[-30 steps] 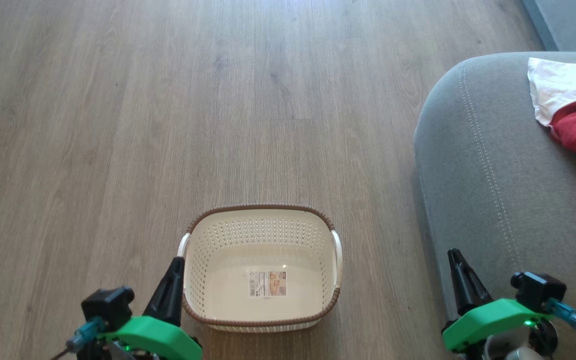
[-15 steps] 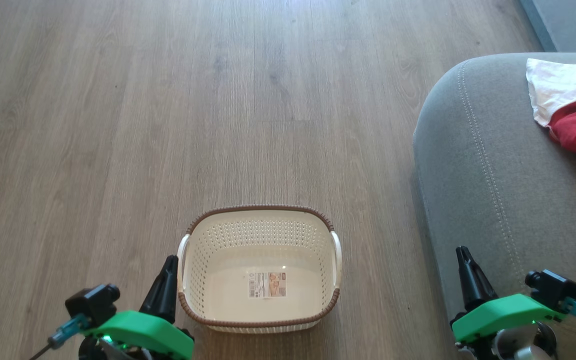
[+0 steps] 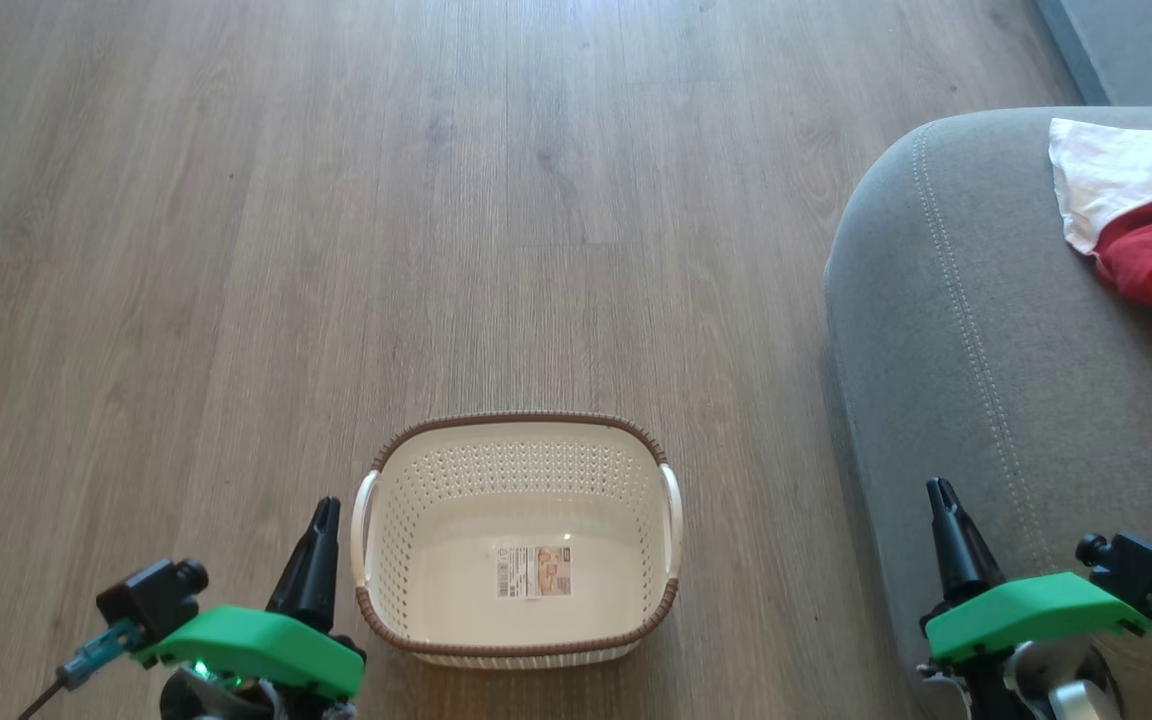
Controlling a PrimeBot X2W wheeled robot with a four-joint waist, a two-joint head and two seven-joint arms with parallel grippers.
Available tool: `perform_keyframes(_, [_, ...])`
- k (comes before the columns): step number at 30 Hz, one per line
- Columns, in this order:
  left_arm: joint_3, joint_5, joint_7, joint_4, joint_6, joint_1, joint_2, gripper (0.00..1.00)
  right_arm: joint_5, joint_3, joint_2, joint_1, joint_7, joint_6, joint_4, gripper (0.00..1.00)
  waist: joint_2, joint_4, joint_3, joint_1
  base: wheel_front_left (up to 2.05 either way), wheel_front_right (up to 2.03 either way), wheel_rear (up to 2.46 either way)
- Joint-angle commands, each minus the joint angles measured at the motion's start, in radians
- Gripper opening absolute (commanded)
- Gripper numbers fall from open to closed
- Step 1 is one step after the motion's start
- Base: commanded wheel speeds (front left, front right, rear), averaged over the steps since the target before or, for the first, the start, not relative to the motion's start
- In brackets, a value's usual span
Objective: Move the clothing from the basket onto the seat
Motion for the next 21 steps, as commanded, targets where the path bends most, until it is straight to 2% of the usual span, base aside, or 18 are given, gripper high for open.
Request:
perform_keyframes(1, [0.03, -0.026, 0.007, -0.028, -0.007, -0.047, 0.011, 0.0, 0.027, 0.001, -0.012, -0.045, 0.005, 0.0, -0.036, 0.0, 0.0, 0.0, 0.0, 0.0, 0.0, 0.0, 0.0])
perform_keyframes(21, [0.076, -0.257, 0.063, -0.018, -0.025, -0.068, 0.013, 0.0, 0.246, -0.027, -0.012, -0.059, 0.062, 0.0, -0.053, 0.0, 0.0, -0.003, -0.005, 0.0, 0.0, 0.0, 0.0])
